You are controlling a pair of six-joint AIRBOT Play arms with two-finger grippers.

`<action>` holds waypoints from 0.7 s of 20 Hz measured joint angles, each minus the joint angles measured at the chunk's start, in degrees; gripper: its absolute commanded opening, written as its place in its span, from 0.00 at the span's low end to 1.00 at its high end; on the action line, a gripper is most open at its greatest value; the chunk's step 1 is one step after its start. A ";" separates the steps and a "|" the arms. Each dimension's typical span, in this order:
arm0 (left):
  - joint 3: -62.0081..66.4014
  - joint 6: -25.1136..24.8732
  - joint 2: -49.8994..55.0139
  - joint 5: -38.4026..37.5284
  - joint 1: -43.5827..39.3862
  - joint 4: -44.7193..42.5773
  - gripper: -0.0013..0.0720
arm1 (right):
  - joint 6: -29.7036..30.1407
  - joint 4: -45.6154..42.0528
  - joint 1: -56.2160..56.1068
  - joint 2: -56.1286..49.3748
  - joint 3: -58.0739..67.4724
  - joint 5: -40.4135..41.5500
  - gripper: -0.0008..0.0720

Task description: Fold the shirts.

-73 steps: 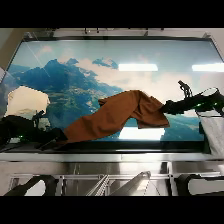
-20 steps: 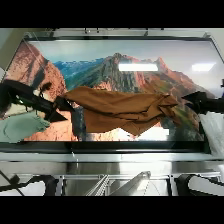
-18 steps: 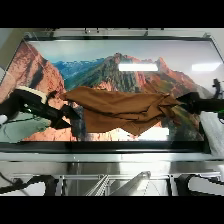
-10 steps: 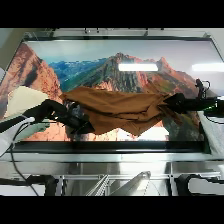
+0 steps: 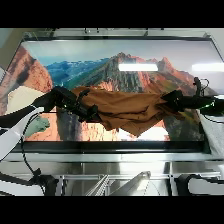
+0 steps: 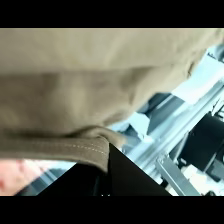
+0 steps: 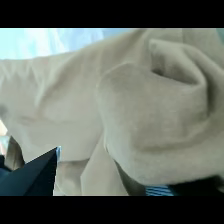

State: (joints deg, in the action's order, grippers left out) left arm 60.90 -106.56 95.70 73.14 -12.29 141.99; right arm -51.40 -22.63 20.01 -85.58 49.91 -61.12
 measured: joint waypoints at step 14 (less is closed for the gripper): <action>-2.62 -3.72 -22.05 5.97 12.55 4.55 0.06 | 9.79 18.36 4.02 6.38 4.31 -16.17 0.04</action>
State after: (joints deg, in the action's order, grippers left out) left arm 58.28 -110.28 73.65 79.11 0.25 146.54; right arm -41.60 -4.27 24.03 -79.20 54.22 -77.30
